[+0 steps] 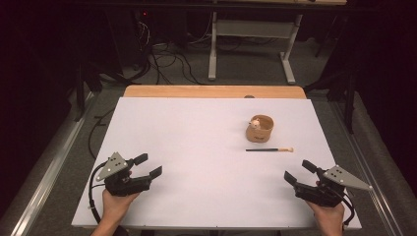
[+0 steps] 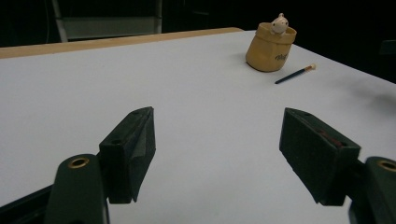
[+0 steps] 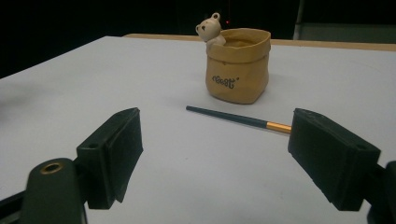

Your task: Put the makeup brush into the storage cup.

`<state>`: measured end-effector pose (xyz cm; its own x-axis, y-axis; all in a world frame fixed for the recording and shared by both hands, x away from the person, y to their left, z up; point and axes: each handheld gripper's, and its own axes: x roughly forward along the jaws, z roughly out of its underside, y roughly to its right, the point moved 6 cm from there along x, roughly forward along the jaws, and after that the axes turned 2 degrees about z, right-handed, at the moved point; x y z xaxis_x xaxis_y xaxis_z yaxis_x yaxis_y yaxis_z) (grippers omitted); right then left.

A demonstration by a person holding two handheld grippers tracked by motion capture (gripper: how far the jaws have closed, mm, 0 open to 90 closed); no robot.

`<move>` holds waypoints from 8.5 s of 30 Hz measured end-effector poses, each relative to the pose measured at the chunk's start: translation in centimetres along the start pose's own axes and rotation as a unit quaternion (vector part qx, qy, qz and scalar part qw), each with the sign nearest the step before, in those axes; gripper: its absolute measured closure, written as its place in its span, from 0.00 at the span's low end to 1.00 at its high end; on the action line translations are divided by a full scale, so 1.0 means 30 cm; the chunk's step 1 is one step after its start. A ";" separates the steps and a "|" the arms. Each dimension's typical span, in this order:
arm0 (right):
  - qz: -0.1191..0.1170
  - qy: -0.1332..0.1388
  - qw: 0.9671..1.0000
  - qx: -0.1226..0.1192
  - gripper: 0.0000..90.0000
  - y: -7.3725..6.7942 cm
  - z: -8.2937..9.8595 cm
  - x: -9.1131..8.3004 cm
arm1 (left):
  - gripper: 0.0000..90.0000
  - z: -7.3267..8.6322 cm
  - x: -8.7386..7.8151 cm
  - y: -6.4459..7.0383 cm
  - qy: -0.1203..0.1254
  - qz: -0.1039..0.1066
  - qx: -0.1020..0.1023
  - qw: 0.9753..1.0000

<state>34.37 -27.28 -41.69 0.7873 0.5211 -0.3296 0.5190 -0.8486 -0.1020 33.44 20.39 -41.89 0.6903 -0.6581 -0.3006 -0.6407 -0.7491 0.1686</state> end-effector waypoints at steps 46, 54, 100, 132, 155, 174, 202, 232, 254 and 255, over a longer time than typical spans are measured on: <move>0.043 0.009 0.998 -0.043 0.25 0.077 -0.169 0.041 | 0.29 0.004 0.005 -0.001 -0.004 0.000 -0.001 1.000; 0.053 -0.002 0.998 -0.044 0.26 0.097 -0.198 0.063 | 0.29 0.004 0.005 0.001 -0.003 0.002 0.001 1.000; 0.062 -0.048 0.996 -0.031 0.26 0.166 -0.312 0.270 | 0.28 0.001 0.001 0.000 0.000 0.003 -0.002 1.000; 0.049 -0.157 0.983 -0.080 0.29 0.132 -0.343 0.314 | 0.28 0.001 0.000 -0.002 0.000 0.002 -0.005 1.000; 0.018 -0.321 0.940 -0.111 0.36 0.110 -0.321 0.344 | 0.28 0.000 -0.002 -0.004 0.000 0.000 -0.006 1.000; 0.001 -0.401 0.901 -0.167 0.43 0.082 -0.304 0.396 | 0.28 0.000 -0.002 -0.001 -0.001 -0.002 -0.003 1.000; -0.014 -0.476 0.862 -0.172 0.48 0.105 -0.190 0.442 | 0.29 0.002 -0.001 0.005 -0.006 -0.001 0.007 1.000; -0.023 -0.512 0.841 -0.176 0.50 0.129 -0.119 0.510 | 0.29 0.005 0.003 0.005 -0.010 -0.003 0.008 1.000; -0.024 -0.521 0.836 -0.172 0.52 0.136 -0.101 0.527 | 0.29 0.005 0.002 0.005 -0.010 -0.002 0.009 1.000; -0.024 -0.521 0.836 -0.171 0.53 0.135 -0.100 0.527 | 0.29 0.005 0.002 0.005 -0.010 -0.002 0.010 1.000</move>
<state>49.91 -22.21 -44.50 0.1380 0.0406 -0.9896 0.7460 -0.6614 0.0769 33.34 20.24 -42.02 0.6869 -0.6527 -0.3197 -0.6437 -0.7506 0.1492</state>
